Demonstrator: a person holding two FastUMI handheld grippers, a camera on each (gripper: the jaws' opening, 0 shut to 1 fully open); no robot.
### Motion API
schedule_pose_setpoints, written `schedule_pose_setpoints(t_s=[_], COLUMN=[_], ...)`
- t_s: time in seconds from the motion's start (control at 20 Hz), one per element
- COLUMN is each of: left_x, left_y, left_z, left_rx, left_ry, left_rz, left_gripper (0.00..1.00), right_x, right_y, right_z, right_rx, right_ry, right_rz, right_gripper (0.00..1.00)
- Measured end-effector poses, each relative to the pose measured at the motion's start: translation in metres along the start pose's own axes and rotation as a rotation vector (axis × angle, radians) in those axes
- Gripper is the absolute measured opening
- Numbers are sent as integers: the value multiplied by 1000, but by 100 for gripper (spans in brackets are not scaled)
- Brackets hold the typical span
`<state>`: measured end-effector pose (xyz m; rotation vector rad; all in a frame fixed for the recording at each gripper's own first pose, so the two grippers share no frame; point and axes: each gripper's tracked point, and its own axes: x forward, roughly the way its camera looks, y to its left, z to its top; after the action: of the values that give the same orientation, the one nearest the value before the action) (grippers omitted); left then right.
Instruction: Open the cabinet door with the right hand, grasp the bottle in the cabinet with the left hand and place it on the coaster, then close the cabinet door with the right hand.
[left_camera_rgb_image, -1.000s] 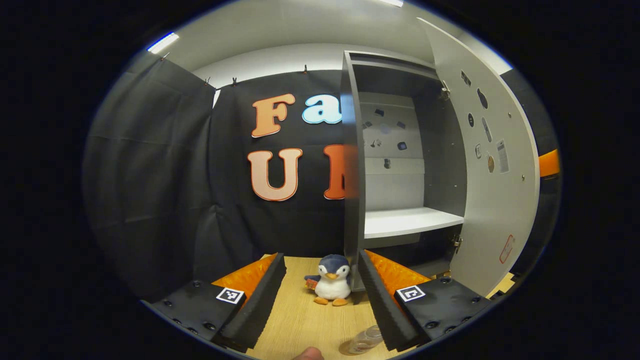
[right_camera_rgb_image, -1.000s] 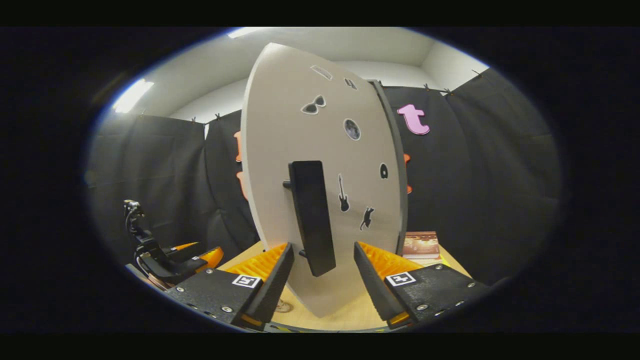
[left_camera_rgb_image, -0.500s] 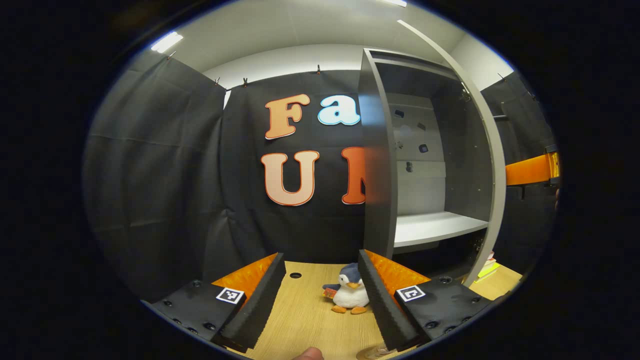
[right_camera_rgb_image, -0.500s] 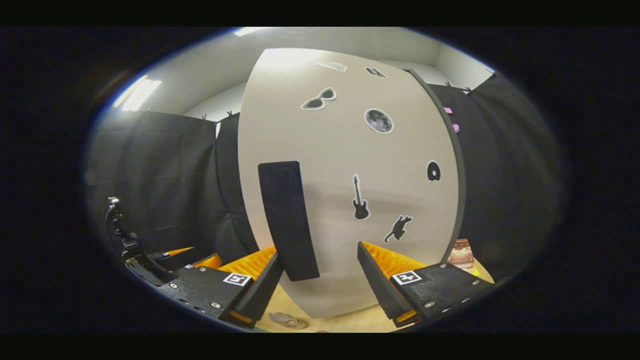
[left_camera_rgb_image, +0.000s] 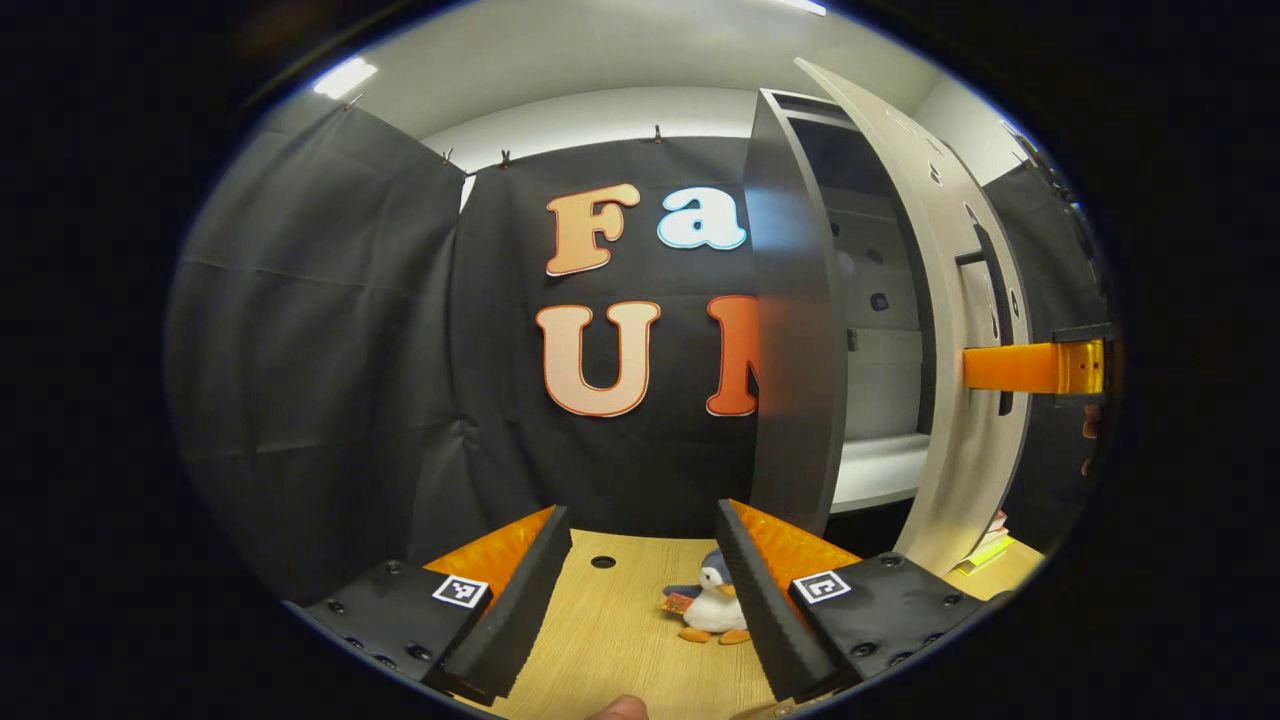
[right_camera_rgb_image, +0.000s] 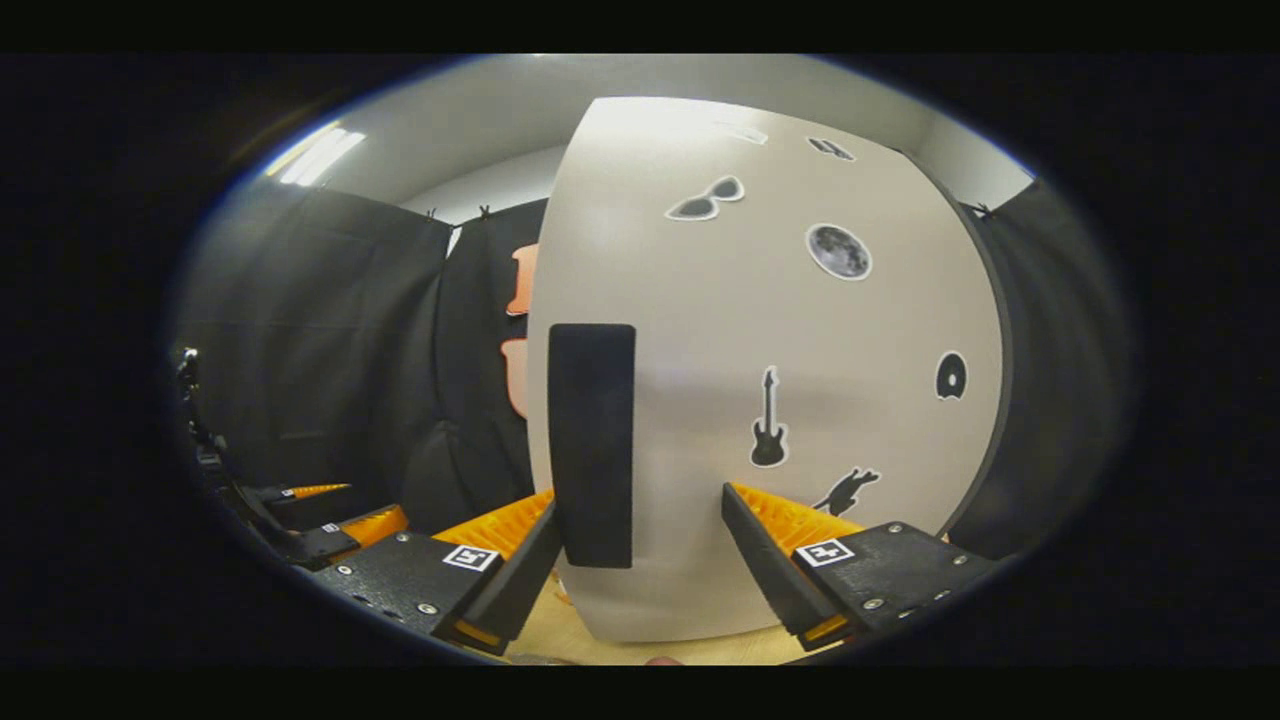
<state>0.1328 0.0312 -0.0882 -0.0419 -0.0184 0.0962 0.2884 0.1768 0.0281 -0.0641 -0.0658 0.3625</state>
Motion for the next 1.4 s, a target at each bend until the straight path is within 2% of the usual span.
schedule_pose_setpoints(t_s=[0.05, 0.15, 0.25, 0.3, 0.35, 0.5, 0.95, 1.1, 1.25, 1.4], left_x=[5, 12, 17, 20, 22, 23, 28, 25, 17, 2], left_y=[1, -1, -2, -2, -3, -5, -8, -9, -16, -32], left_z=[-2, -3, -4, -3, -6, -6, 1, 5, 11, 22], left_rx=[-2, -7, -2, 0, -5, -16, -25, -23, -25, -24], left_ry=[3, 7, 11, 10, 10, 15, 7, 6, 3, -3], left_rz=[0, -7, -14, -15, -17, -28, -42, -44, -54, -80], left_gripper=[95, 95, 95, 95, 95, 95, 95, 95, 95, 95], right_x=[1, -2, -6, -8, -8, -13, -7, -3, -17, -55], right_y=[-1, -1, -2, -4, -8, -18, -19, -21, -19, -21], right_z=[0, -1, -2, -3, -3, -2, -8, -12, -7, -6], right_rx=[-4, -17, -4, 14, 40, 115, 41, 18, 9, 6], right_ry=[-2, -4, -5, -5, -6, -26, -31, -28, -35, -27], right_rz=[-20, -49, -72, -81, -90, -117, -190, -189, -178, -187], right_gripper=[97, 89, 93, 97, 93, 94, 95, 95, 95, 95])
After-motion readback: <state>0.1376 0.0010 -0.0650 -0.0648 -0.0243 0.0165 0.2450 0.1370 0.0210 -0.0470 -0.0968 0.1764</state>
